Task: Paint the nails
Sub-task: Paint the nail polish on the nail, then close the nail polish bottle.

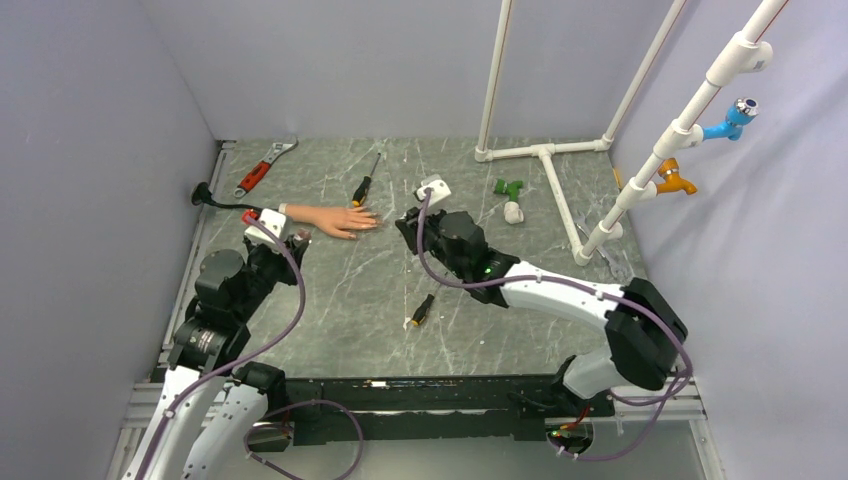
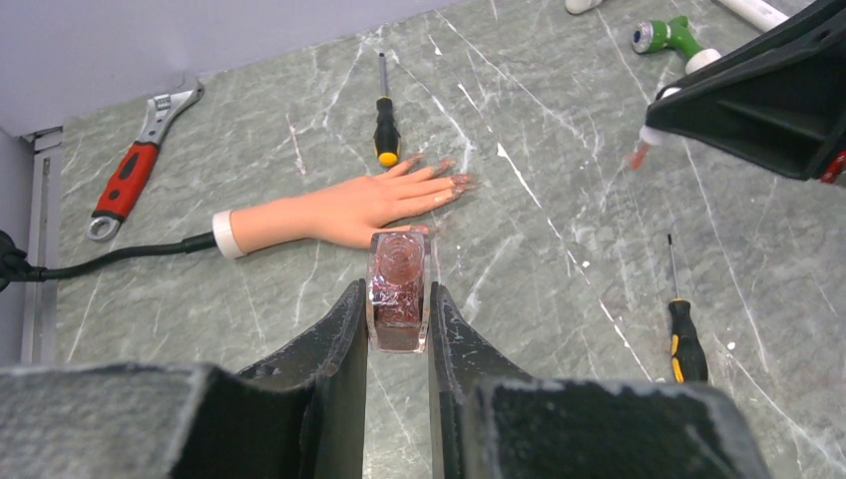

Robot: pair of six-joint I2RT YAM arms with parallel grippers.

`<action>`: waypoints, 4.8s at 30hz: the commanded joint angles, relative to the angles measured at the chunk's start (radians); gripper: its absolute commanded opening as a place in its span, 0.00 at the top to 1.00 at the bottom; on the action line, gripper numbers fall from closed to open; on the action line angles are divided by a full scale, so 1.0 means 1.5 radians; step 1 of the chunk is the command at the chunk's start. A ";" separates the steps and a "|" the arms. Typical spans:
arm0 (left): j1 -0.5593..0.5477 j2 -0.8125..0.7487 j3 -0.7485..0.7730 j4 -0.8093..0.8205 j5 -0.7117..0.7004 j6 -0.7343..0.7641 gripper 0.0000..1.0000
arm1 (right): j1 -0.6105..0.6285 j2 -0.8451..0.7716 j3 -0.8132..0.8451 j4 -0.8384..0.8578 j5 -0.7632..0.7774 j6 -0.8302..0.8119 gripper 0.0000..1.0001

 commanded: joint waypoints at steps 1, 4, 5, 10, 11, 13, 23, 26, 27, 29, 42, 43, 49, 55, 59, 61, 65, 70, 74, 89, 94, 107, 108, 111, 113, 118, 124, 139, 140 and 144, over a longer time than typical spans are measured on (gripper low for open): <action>0.003 0.007 0.004 0.051 0.048 0.027 1.00 | -0.010 -0.066 -0.038 0.013 -0.011 0.014 1.00; 0.004 0.011 -0.001 0.057 0.075 0.037 1.00 | -0.023 -0.100 -0.067 0.007 -0.024 0.041 1.00; 0.003 0.011 -0.003 0.060 0.088 0.041 1.00 | -0.031 -0.110 -0.073 0.005 -0.038 0.056 1.00; 0.002 0.010 -0.020 0.082 0.148 0.055 1.00 | -0.075 -0.165 -0.100 -0.012 -0.166 0.121 1.00; 0.002 0.011 -0.022 0.085 0.159 0.058 1.00 | -0.082 -0.176 -0.105 -0.013 -0.181 0.126 1.00; 0.001 0.019 -0.025 0.093 0.189 0.062 1.00 | -0.094 -0.191 -0.105 -0.024 -0.216 0.127 1.00; -0.009 0.061 -0.017 0.092 0.288 0.060 1.00 | -0.120 -0.232 -0.086 -0.041 -0.349 0.112 1.00; -0.010 0.070 -0.013 0.098 0.331 0.054 1.00 | -0.120 -0.233 -0.049 -0.067 -0.411 0.078 1.00; -0.011 0.073 -0.011 0.097 0.346 0.051 1.00 | -0.121 -0.235 -0.043 -0.068 -0.424 0.070 1.00; -0.012 0.077 -0.010 0.099 0.368 0.047 1.00 | -0.120 -0.244 -0.041 -0.062 -0.430 0.060 1.00; -0.027 0.091 -0.001 0.103 0.441 0.037 1.00 | -0.176 -0.186 0.010 -0.037 -0.555 0.089 1.00; -0.030 0.093 -0.001 0.102 0.450 0.038 1.00 | -0.179 -0.186 0.013 -0.032 -0.558 0.093 1.00; -0.043 0.105 0.002 0.109 0.533 0.039 1.00 | -0.190 -0.185 0.078 -0.062 -0.608 0.085 1.00; -0.043 0.121 0.001 0.136 0.628 0.027 1.00 | -0.191 -0.200 0.116 -0.037 -0.694 0.120 1.00; -0.043 0.124 0.001 0.135 0.632 0.028 1.00 | -0.190 -0.184 0.132 -0.013 -0.741 0.158 1.00; -0.044 0.127 0.003 0.130 0.629 0.030 1.00 | -0.188 -0.171 0.142 -0.022 -0.758 0.163 1.00; -0.046 0.130 0.004 0.127 0.624 0.031 1.00 | -0.171 -0.145 0.155 -0.041 -0.770 0.163 1.00; -0.047 0.134 0.006 0.122 0.618 0.034 1.00 | -0.128 -0.120 0.183 -0.089 -0.750 0.131 1.00; -0.049 0.127 0.004 0.118 0.602 0.039 1.00 | -0.106 -0.100 0.192 -0.087 -0.746 0.132 1.00; -0.053 0.117 0.005 0.107 0.577 0.048 1.00 | -0.061 -0.057 0.223 -0.136 -0.715 0.096 1.00; -0.054 0.112 0.005 0.107 0.574 0.046 1.00 | -0.057 -0.057 0.210 -0.137 -0.707 0.093 1.00; -0.054 0.112 0.006 0.107 0.568 0.047 1.00 | -0.049 -0.033 0.216 -0.160 -0.694 0.077 1.00; -0.054 0.112 0.006 0.107 0.568 0.047 1.00 | -0.049 -0.033 0.215 -0.160 -0.693 0.077 1.00; -0.054 0.113 0.006 0.105 0.567 0.046 1.00 | -0.049 -0.033 0.211 -0.162 -0.691 0.075 1.00; -0.054 0.112 0.007 0.105 0.566 0.046 1.00 | -0.048 -0.033 0.210 -0.164 -0.690 0.074 1.00; -0.054 0.113 0.007 0.104 0.564 0.047 1.00 | -0.047 -0.038 0.207 -0.170 -0.686 0.069 1.00; -0.054 0.111 0.007 0.101 0.562 0.047 1.00 | -0.047 -0.041 0.203 -0.181 -0.682 0.064 1.00; -0.054 0.110 0.008 0.100 0.557 0.048 1.00 | -0.044 -0.062 0.189 -0.199 -0.673 0.055 1.00; -0.054 0.109 0.008 0.101 0.557 0.048 1.00 | -0.043 -0.063 0.187 -0.201 -0.671 0.054 1.00; -0.054 0.110 0.008 0.100 0.557 0.048 1.00 | -0.044 -0.069 0.186 -0.211 -0.663 0.047 1.00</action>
